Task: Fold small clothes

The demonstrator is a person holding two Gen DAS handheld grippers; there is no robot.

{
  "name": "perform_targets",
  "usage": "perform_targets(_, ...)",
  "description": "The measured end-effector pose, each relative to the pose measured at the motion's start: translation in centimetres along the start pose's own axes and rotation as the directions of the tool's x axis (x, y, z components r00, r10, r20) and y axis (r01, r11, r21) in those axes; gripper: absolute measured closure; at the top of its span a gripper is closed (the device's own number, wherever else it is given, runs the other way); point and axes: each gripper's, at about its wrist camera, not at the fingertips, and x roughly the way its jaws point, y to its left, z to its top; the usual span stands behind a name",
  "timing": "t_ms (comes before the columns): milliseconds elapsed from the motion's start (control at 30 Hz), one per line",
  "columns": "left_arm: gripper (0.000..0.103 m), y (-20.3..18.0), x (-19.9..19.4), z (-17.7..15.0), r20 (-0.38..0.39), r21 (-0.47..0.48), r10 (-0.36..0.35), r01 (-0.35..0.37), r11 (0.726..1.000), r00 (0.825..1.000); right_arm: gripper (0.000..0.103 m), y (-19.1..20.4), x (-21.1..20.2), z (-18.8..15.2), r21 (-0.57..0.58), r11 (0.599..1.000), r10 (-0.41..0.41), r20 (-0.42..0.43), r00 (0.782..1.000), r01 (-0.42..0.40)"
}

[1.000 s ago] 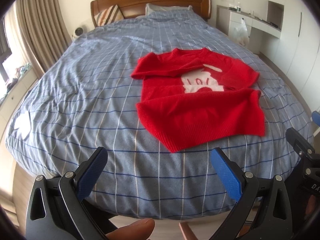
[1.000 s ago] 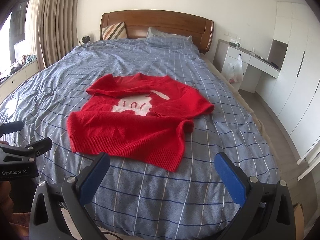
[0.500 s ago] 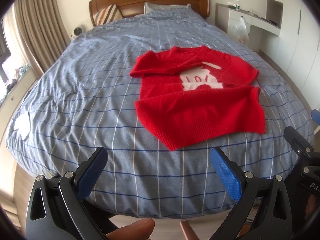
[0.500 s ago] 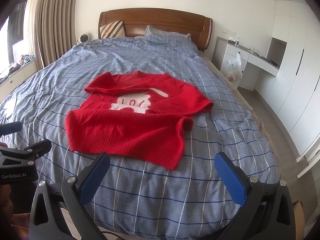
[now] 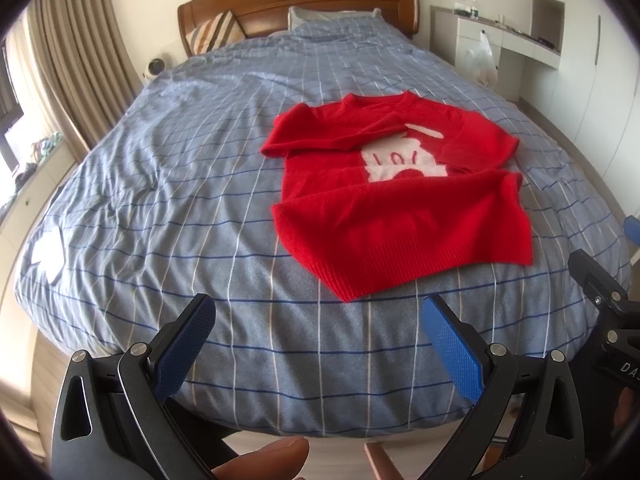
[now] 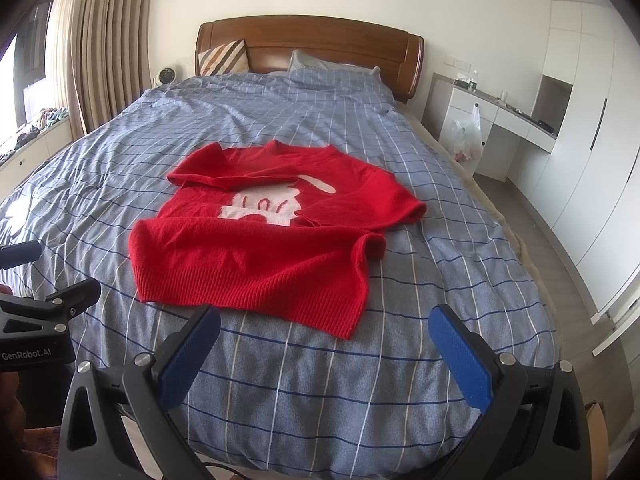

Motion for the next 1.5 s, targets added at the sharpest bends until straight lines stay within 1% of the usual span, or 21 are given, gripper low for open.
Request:
perform_targets(100,0.0,0.1,0.0,-0.1,-0.002,-0.001,-0.007,0.007,1.0,1.0,0.0,-0.1,0.2,0.0,-0.001,1.0,-0.022,-0.006,1.0,0.022)
perform_targets(200,0.0,0.3,0.3,-0.3,-0.011,-0.007,-0.012,0.012,1.0,1.0,0.0,-0.3,0.4,0.1,-0.011,0.996,-0.087,-0.02,0.996,0.087)
perform_targets(300,0.0,0.2,0.7,-0.4,-0.031,-0.01,-0.016,0.016,1.0,0.999,0.0,-0.8,0.7,0.0,-0.02,0.988,-0.153,-0.039,0.987,0.152)
perform_targets(400,0.0,0.0,0.6,-0.5,-0.03,-0.001,-0.014,0.014,1.0,0.999,0.0,-1.5,0.9,-0.1,-0.02,0.983,-0.183,-0.056,0.981,0.182)
perform_targets(567,0.0,-0.3,0.6,-0.6,-0.029,0.01,-0.014,0.014,1.0,0.999,0.0,-2.1,1.2,-0.1,-0.025,0.979,-0.202,-0.081,0.976,0.2)
perform_targets(767,0.0,-0.5,1.2,-0.5,-0.051,0.015,-0.019,0.02,1.0,0.999,0.0,-2.0,1.4,-0.2,-0.023,0.98,-0.198,-0.092,0.976,0.197)
perform_targets(900,0.0,-0.3,1.6,-0.6,-0.051,0.012,-0.052,0.053,0.999,0.997,0.0,-1.9,1.4,-0.2,-0.022,0.982,-0.187,-0.09,0.978,0.186)
perform_targets(933,0.0,-0.1,2.0,-0.7,-0.051,0.012,-0.063,0.063,0.998,0.997,0.0,-2.0,1.5,-0.2,-0.019,0.985,-0.172,-0.084,0.981,0.171)
perform_targets(967,0.0,0.4,2.7,-0.8,-0.058,0.008,-0.067,0.068,0.998,0.996,0.0,-2.3,1.6,-0.2,-0.012,0.99,-0.139,-0.074,0.988,0.138)
perform_targets(1000,0.0,1.2,3.6,-0.8,-0.073,-0.01,-0.076,0.075,0.997,0.994,0.0,-2.9,1.9,-0.2,0.001,0.996,-0.087,-0.066,0.994,0.087)
perform_targets(1033,0.0,2.5,4.8,-0.9,-0.092,-0.046,-0.103,0.099,0.994,0.99,0.0,-3.6,2.3,-0.3,0.021,0.999,-0.039,-0.064,0.997,0.04)
perform_targets(1100,0.001,5.3,7.0,-1.4,-0.12,-0.144,-0.172,0.154,0.978,0.978,0.0,-5.3,3.3,-0.4,0.07,0.997,0.031,-0.047,0.998,-0.028)
perform_targets(1133,0.001,6.6,8.1,-1.6,-0.127,-0.189,-0.206,0.18,0.965,0.97,0.0,-6.1,3.9,-0.6,0.089,0.995,0.049,-0.042,0.998,-0.045)
perform_targets(1233,0.002,8.4,10.3,-2.0,-0.117,-0.252,-0.286,0.251,0.935,0.951,0.0,-7.5,6.6,-1.2,0.118,0.987,0.117,-0.073,0.99,-0.108)
perform_targets(1300,0.003,8.2,11.3,-1.9,-0.099,-0.256,-0.344,0.311,0.915,0.934,0.0,-7.8,8.6,-1.7,0.136,0.974,0.197,-0.091,0.976,-0.184)
perform_targets(1333,0.008,7.8,11.8,-1.8,-0.09,-0.253,-0.371,0.339,0.906,0.924,0.001,-8.0,9.8,-2.0,0.147,0.965,0.234,-0.107,0.966,-0.217)
perform_targets(1367,0.013,7.2,12.3,-1.6,-0.085,-0.241,-0.39,0.36,0.901,0.917,0.007,-8.1,11.0,-2.2,0.162,0.955,0.27,-0.125,0.955,-0.249)
perform_targets(1400,0.025,6.7,12.7,-1.2,-0.081,-0.229,-0.404,0.378,0.897,0.911,0.012,-8.3,12.1,-2.4,0.183,0.94,0.314,-0.139,0.939,-0.288)
perform_targets(1433,0.027,6.1,13.1,-0.8,-0.069,-0.212,-0.409,0.388,0.897,0.91,0.024,-8.4,13.2,-2.5,0.205,0.925,0.352,-0.153,0.923,-0.319)
perform_targets(1467,0.027,5.8,13.4,-0.4,-0.051,-0.2,-0.414,0.396,0.896,0.909,0.031,-8.4,14.3,-2.6,0.229,0.909,0.389,-0.165,0.907,-0.348)
perform_targets(1500,0.027,5.4,13.8,0.0,-0.034,-0.191,-0.412,0.399,0.897,0.911,0.032,-8.4,15.3,-2.8,0.249,0.895,0.418,-0.178,0.891,-0.37)
